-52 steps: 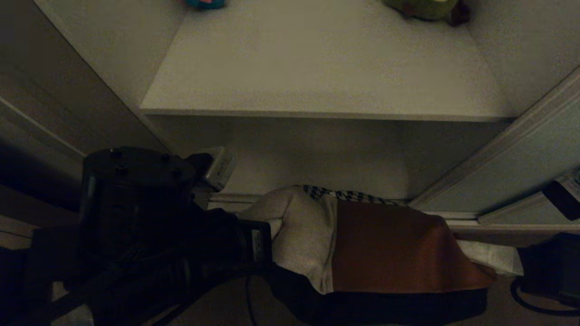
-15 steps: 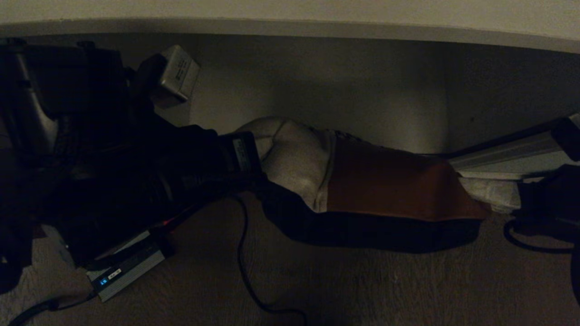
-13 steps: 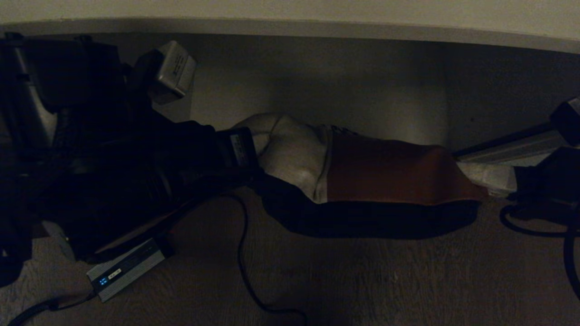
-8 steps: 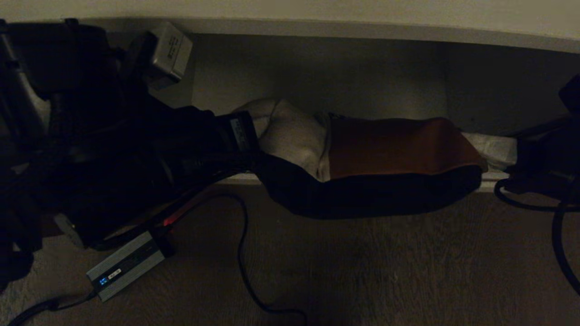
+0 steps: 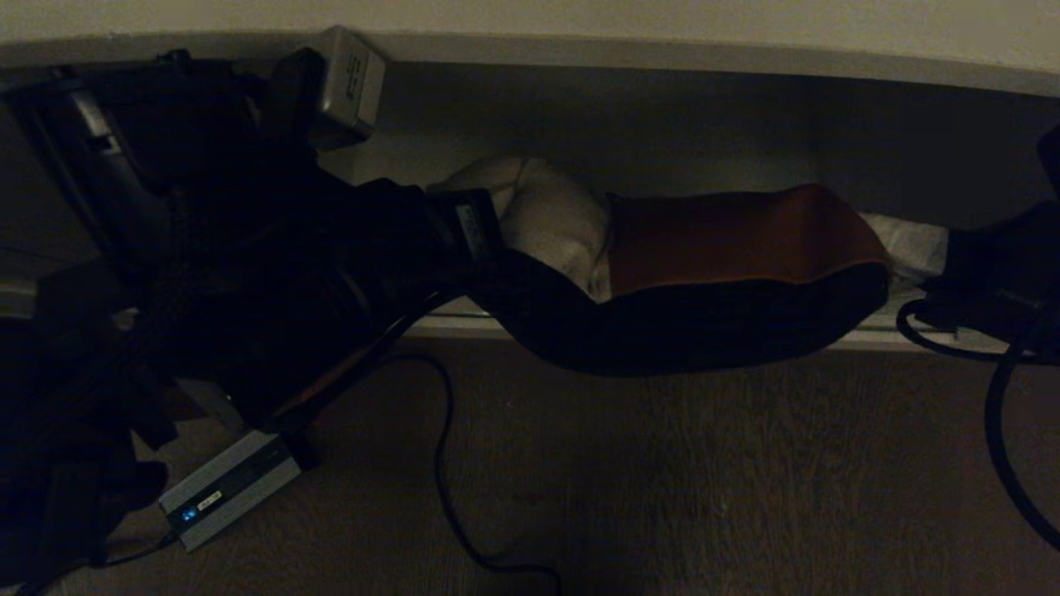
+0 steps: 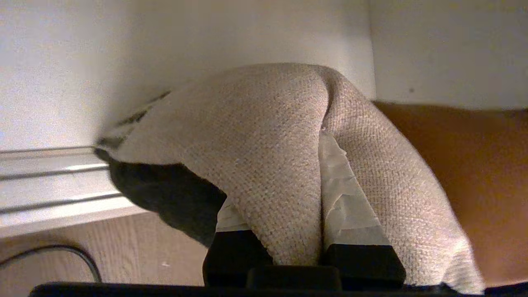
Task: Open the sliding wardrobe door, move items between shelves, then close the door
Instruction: Place the pillow on the lower shelf
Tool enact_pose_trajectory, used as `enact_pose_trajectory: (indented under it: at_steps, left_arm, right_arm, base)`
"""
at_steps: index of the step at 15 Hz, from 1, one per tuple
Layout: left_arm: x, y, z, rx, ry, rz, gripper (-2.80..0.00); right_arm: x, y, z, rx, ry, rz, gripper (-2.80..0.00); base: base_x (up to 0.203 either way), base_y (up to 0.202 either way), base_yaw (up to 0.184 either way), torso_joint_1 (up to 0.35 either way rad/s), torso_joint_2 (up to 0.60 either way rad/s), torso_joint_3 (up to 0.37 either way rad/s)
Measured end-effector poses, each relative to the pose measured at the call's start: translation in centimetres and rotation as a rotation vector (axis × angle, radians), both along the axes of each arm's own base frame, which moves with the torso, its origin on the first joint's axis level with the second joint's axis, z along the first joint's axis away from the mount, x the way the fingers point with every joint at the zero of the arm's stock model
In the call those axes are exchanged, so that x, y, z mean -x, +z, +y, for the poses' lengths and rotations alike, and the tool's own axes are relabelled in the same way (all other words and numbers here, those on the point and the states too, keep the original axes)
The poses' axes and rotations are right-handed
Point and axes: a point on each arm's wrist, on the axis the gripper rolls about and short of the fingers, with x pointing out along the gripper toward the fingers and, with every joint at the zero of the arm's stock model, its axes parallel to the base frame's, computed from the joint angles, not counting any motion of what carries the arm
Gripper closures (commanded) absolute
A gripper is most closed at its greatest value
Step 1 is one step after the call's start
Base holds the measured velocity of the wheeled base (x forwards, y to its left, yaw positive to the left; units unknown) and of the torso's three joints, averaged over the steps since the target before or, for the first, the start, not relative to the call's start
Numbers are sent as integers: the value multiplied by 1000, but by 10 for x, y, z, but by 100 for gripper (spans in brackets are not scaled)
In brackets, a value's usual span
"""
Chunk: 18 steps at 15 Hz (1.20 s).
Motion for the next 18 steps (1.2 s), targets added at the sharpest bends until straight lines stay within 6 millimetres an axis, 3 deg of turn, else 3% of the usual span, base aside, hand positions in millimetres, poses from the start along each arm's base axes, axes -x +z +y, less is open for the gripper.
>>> enact_pose_trajectory:
  at_steps: [3, 10, 15, 18]
  left_arm:
    - [0, -5, 0, -32, 7, -16, 0]
    - [13, 13, 13, -25, 30, -133, 0]
    - [14, -11, 14, -66, 24, -82, 0]
    - [6, -33, 14, -63, 40, -83, 0]
  right_arm:
    - [6, 4, -1, -4, 2, -26, 0]
    - [9, 13, -1, -7, 14, -66, 0]
    - [-8, -1, 2, 8, 10, -9, 0]
    - [-22, -22, 5, 10, 6, -1, 0]
  base:
    - [0, 0, 0, 0, 0, 0]
    - [0, 0, 0, 0, 0, 0]
    - [0, 0, 0, 0, 0, 0]
    - [0, 0, 0, 0, 0, 0]
